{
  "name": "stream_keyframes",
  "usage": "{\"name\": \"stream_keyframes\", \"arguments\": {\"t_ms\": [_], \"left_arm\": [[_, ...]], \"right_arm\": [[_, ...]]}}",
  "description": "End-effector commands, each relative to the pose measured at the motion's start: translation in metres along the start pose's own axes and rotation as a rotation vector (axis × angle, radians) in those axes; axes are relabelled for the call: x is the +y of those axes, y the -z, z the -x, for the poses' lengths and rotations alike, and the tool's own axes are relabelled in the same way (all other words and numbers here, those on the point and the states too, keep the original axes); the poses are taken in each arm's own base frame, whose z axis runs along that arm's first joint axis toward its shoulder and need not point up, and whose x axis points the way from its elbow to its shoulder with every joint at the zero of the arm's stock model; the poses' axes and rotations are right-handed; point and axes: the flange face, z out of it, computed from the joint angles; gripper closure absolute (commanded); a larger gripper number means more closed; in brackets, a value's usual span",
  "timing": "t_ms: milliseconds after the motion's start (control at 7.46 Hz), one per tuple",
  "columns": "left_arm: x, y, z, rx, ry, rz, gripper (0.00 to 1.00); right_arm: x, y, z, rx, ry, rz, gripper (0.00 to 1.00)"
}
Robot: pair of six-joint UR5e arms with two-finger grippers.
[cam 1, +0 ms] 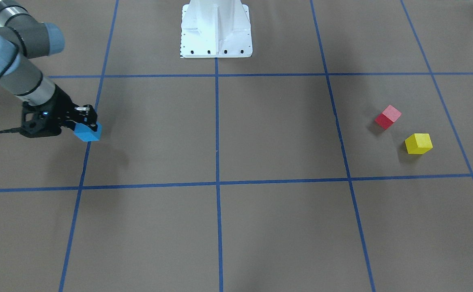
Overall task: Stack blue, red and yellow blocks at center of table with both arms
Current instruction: 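Carry the blue cube with the right gripper to the table center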
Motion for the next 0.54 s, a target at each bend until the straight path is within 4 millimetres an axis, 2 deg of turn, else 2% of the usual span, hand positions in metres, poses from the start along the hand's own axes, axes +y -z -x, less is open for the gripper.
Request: {"name": "stream_keyframes", "arguments": {"t_ms": [0,134,268,402], "left_arm": [[0.000,0.000,0.000,0.000,-0.001,0.000,0.00],[-0.001,-0.001,0.001,0.000,-0.001,0.000,0.00],[-0.002,-0.001,0.001,-0.001,-0.002,0.000,0.00],[-0.002,-0.001,0.001,-0.001,-0.002,0.000,0.00]], "right_arm": [[-0.013,-0.006,0.148,-0.007,-0.091,-0.004,1.00],[-0.018,-0.019,0.207,-0.014,-0.137,-0.023,1.00],[-0.022,-0.030,0.256,-0.011,-0.132,-0.032,1.00],[-0.027,-0.039,0.286,-0.002,-0.128,-0.025,1.00]]}}
